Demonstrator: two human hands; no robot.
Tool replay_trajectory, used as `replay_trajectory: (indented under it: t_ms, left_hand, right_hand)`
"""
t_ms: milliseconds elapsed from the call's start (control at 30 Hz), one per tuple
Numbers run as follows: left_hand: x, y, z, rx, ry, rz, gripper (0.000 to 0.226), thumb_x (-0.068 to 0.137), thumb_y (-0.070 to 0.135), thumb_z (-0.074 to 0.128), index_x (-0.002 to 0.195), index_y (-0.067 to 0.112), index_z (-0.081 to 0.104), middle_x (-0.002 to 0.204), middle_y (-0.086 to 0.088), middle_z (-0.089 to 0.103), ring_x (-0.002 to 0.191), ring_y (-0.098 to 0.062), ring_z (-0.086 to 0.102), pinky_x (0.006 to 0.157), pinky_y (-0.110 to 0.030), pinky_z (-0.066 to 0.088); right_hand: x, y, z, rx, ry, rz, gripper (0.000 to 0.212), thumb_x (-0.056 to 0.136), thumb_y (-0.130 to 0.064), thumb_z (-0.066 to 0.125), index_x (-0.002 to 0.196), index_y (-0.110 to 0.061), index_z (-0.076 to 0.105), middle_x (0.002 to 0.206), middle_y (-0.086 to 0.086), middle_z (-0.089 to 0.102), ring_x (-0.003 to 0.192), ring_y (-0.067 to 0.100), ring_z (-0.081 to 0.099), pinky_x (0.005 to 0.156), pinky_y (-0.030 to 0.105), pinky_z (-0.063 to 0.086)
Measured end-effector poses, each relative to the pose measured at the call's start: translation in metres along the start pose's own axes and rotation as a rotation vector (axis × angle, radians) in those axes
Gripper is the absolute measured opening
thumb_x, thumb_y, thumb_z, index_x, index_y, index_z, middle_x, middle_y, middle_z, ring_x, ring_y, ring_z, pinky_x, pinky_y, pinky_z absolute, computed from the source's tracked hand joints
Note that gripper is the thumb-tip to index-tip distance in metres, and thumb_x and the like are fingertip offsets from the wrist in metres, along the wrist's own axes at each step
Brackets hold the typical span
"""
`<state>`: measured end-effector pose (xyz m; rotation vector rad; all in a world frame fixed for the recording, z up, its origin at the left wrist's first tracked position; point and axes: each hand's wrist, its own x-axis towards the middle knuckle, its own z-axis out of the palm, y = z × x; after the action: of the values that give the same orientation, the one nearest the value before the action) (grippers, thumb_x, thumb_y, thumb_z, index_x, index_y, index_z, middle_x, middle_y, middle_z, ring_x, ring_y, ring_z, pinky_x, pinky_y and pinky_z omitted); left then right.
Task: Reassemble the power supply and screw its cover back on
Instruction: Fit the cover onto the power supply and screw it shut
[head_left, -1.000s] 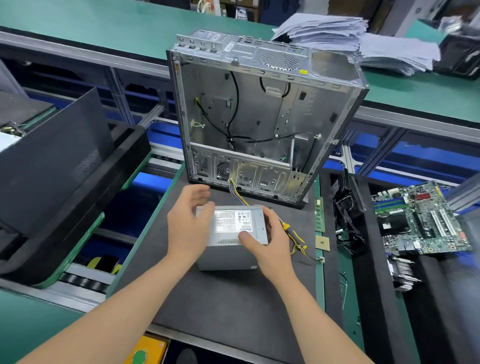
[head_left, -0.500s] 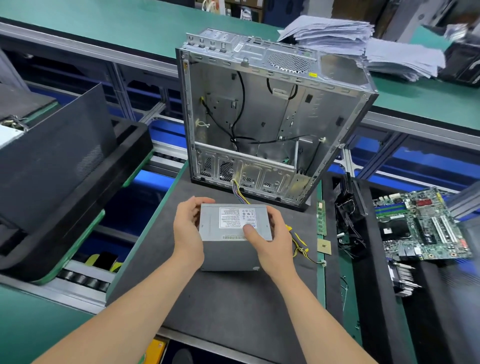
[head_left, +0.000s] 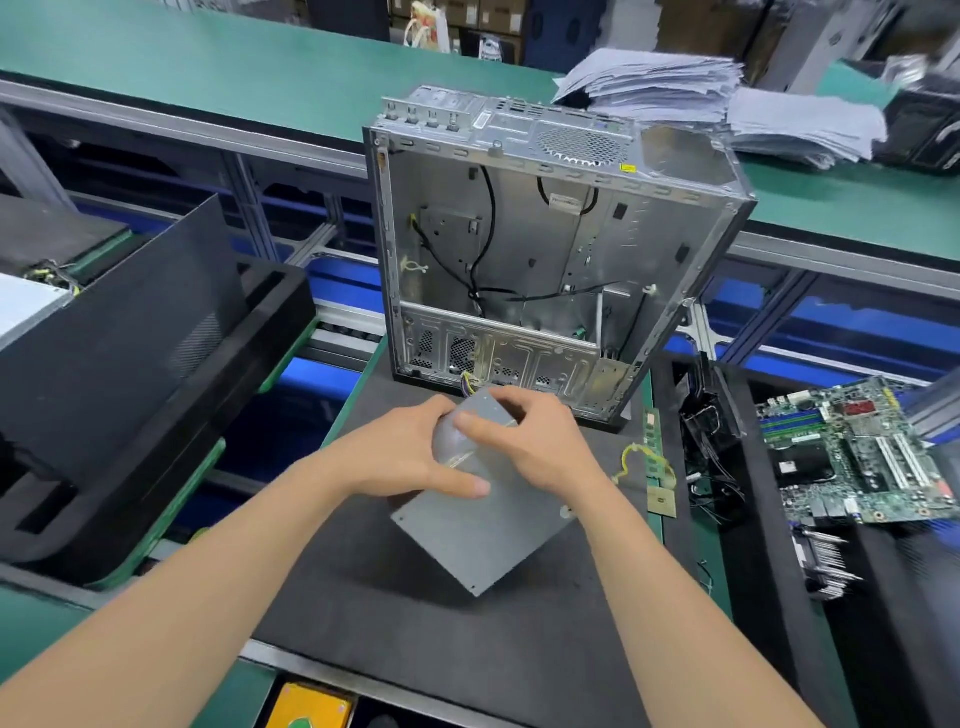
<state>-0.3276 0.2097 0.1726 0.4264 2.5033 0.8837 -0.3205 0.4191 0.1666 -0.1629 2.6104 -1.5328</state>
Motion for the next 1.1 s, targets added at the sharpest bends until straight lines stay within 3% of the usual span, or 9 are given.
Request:
replay_trajectory:
  t_ms: [67, 167, 267, 333, 400, 500, 600, 900, 1100]
  left_hand:
    - [0.002, -0.004, 0.003, -0.158, 0.026, -0.006, 0.053, 0.054, 0.066, 0.088, 0.082, 0.045, 0.049, 0.073, 0.030, 0.058, 0.068, 0.004, 0.053, 0.065, -0.032, 0.039]
    - [-0.002, -0.019, 0.011, -0.440, 0.136, -0.021, 0.058, 0.050, 0.057, 0.091, 0.100, 0.041, 0.065, 0.095, 0.022, 0.071, 0.085, -0.001, 0.065, 0.077, -0.034, 0.049]
    - [-0.007, -0.035, 0.026, -0.880, 0.150, -0.146, 0.082, 0.053, 0.051, 0.091, 0.123, 0.017, 0.065, 0.111, -0.004, 0.078, 0.101, -0.025, 0.076, 0.095, -0.051, 0.057]
    - [-0.010, -0.041, 0.037, -1.026, 0.132, -0.168, 0.084, 0.058, 0.049, 0.088, 0.130, 0.011, 0.064, 0.119, -0.011, 0.076, 0.111, -0.035, 0.072, 0.107, -0.060, 0.049]
    - [-0.010, -0.044, 0.048, -1.118, 0.122, -0.171, 0.085, 0.060, 0.047, 0.087, 0.132, 0.008, 0.064, 0.122, -0.013, 0.074, 0.114, -0.036, 0.071, 0.109, -0.060, 0.048]
    - [-0.009, -0.044, 0.070, -1.281, 0.068, -0.191, 0.063, 0.062, 0.045, 0.086, 0.116, 0.013, 0.077, 0.122, -0.014, 0.075, 0.110, -0.033, 0.073, 0.090, -0.047, 0.061]
    - [-0.008, -0.041, 0.093, -1.429, 0.017, -0.187, 0.053, 0.068, 0.045, 0.085, 0.114, 0.020, 0.079, 0.127, -0.012, 0.073, 0.114, -0.032, 0.072, 0.078, -0.038, 0.063]
    - [-0.008, -0.056, 0.108, -1.321, -0.082, -0.071, 0.095, 0.064, 0.020, 0.090, 0.147, 0.016, 0.044, 0.145, -0.013, 0.061, 0.133, -0.034, 0.059, 0.113, -0.049, 0.042]
    - [-0.011, -0.061, 0.091, -1.146, -0.151, -0.026, 0.082, 0.071, 0.029, 0.087, 0.144, 0.024, 0.050, 0.141, -0.009, 0.063, 0.128, -0.025, 0.061, 0.104, -0.037, 0.043]
  right_hand:
    - [0.001, -0.013, 0.007, -0.141, -0.050, 0.024, 0.068, 0.063, -0.088, 0.068, 0.104, -0.034, 0.074, 0.091, -0.006, 0.075, 0.077, 0.010, 0.063, 0.073, 0.036, 0.053]
    - [-0.003, -0.022, 0.005, -0.234, 0.108, -0.021, 0.081, 0.070, -0.086, 0.066, 0.130, -0.032, 0.067, 0.122, -0.014, 0.072, 0.113, 0.003, 0.064, 0.097, 0.029, 0.053]
    - [-0.020, -0.013, -0.008, -0.118, 0.564, -0.204, 0.038, 0.091, -0.068, 0.061, 0.101, -0.033, 0.071, 0.098, -0.020, 0.073, 0.095, 0.001, 0.067, 0.081, 0.021, 0.051]
    - [-0.033, 0.004, -0.014, 0.007, 0.768, -0.149, 0.026, 0.097, -0.055, 0.062, 0.085, -0.031, 0.064, 0.081, -0.016, 0.067, 0.079, 0.004, 0.064, 0.071, 0.024, 0.046]
    - [-0.040, 0.025, -0.020, 0.175, 0.664, 0.108, 0.031, 0.091, -0.058, 0.069, 0.092, -0.028, 0.063, 0.088, -0.015, 0.068, 0.083, 0.003, 0.064, 0.079, 0.032, 0.052]
    - [-0.054, 0.054, -0.025, 0.542, 0.114, 0.491, 0.066, 0.079, -0.069, 0.077, 0.128, -0.027, 0.063, 0.128, -0.002, 0.071, 0.114, 0.021, 0.070, 0.106, 0.052, 0.052]
    - [-0.070, 0.076, -0.022, 0.740, -0.203, 0.486, 0.063, 0.088, -0.058, 0.068, 0.140, -0.022, 0.062, 0.137, 0.006, 0.069, 0.127, 0.030, 0.065, 0.109, 0.061, 0.048]
    - [-0.086, 0.076, -0.036, 0.434, -0.132, 0.317, 0.079, 0.062, -0.024, 0.091, 0.134, -0.020, 0.060, 0.126, -0.003, 0.074, 0.117, 0.015, 0.070, 0.088, 0.027, 0.057]
    - [-0.094, 0.073, -0.041, 0.366, -0.116, 0.274, 0.076, 0.061, -0.020, 0.090, 0.132, -0.019, 0.062, 0.121, -0.010, 0.074, 0.113, 0.006, 0.069, 0.082, 0.015, 0.054]
